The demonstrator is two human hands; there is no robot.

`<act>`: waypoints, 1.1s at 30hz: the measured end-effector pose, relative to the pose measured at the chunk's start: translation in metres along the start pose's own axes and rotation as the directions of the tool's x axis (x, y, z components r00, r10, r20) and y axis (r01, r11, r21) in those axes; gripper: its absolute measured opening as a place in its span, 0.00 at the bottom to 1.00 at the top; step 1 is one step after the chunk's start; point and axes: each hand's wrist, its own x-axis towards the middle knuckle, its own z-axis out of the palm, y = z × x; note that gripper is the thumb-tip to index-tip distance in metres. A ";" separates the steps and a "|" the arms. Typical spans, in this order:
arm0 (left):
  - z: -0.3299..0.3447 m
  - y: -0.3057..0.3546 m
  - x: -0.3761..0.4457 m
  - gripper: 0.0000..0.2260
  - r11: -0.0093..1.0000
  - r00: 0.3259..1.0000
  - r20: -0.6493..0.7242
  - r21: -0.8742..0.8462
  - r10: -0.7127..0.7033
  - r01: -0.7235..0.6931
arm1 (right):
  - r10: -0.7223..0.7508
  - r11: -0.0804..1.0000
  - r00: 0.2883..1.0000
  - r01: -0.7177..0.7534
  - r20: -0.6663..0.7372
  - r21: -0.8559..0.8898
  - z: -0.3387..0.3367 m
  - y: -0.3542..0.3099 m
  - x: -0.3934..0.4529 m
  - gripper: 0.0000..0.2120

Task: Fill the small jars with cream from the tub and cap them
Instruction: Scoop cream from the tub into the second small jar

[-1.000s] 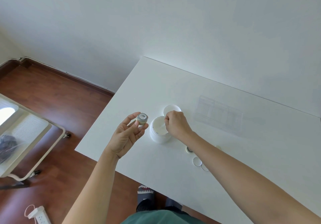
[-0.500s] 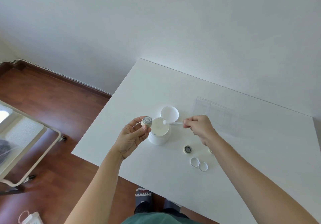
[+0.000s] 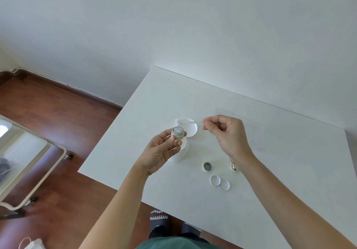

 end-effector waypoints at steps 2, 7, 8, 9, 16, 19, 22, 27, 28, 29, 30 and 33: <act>0.002 0.001 0.000 0.13 1.000 1.000 0.017 -0.001 0.006 -0.006 | -0.036 0.999 0.999 0.036 -0.004 -0.037 0.001 -0.001 -0.002 0.06; 0.001 0.003 0.000 0.14 1.000 1.000 0.022 -0.019 0.013 -0.012 | -0.119 0.982 0.993 0.118 0.005 -0.150 0.003 -0.002 -0.004 0.08; 0.000 0.004 0.000 0.14 1.000 1.000 0.024 -0.021 0.016 -0.016 | -0.132 0.977 0.991 0.131 0.005 -0.167 0.003 -0.003 -0.005 0.08; 0.000 0.004 0.000 0.15 1.000 0.999 0.026 -0.023 0.020 -0.019 | -0.145 0.973 0.989 0.143 0.004 -0.180 0.004 -0.003 -0.006 0.08; 0.000 0.006 0.001 0.16 0.999 0.999 0.027 -0.021 0.027 -0.026 | -0.195 0.950 0.981 0.186 -0.010 -0.250 0.004 -0.001 -0.010 0.06; 0.000 0.007 0.002 0.16 0.999 0.999 0.025 -0.022 0.027 -0.026 | -0.235 0.927 0.972 0.223 -0.001 -0.300 0.002 -0.002 -0.010 0.05; 0.000 0.008 0.002 0.15 0.999 0.999 0.025 -0.024 0.029 -0.028 | -0.266 0.905 0.964 0.250 0.003 -0.344 0.002 -0.003 -0.012 0.05; -0.002 0.010 0.004 0.14 0.999 0.999 0.022 -0.033 0.038 -0.037 | -0.300 0.883 0.954 0.285 0.017 -0.374 -0.001 -0.004 -0.012 0.05; -0.003 0.010 0.004 0.14 0.999 0.999 0.023 -0.033 0.040 -0.039 | -0.303 0.879 0.953 0.288 0.021 -0.380 -0.002 -0.004 -0.011 0.05; -0.004 0.011 0.004 0.15 0.999 0.999 0.024 -0.032 0.043 -0.042 | -0.305 0.876 0.952 0.290 0.025 -0.386 -0.003 -0.004 -0.011 0.05; -0.004 0.011 0.004 0.15 0.999 0.999 0.024 -0.031 0.045 -0.044 | -0.307 0.873 0.951 0.293 0.026 -0.391 -0.004 -0.005 -0.010 0.05; -0.006 0.012 0.004 0.14 0.998 0.998 0.025 -0.032 0.050 -0.049 | -0.326 0.864 0.945 0.308 0.024 -0.399 -0.006 -0.006 -0.010 0.06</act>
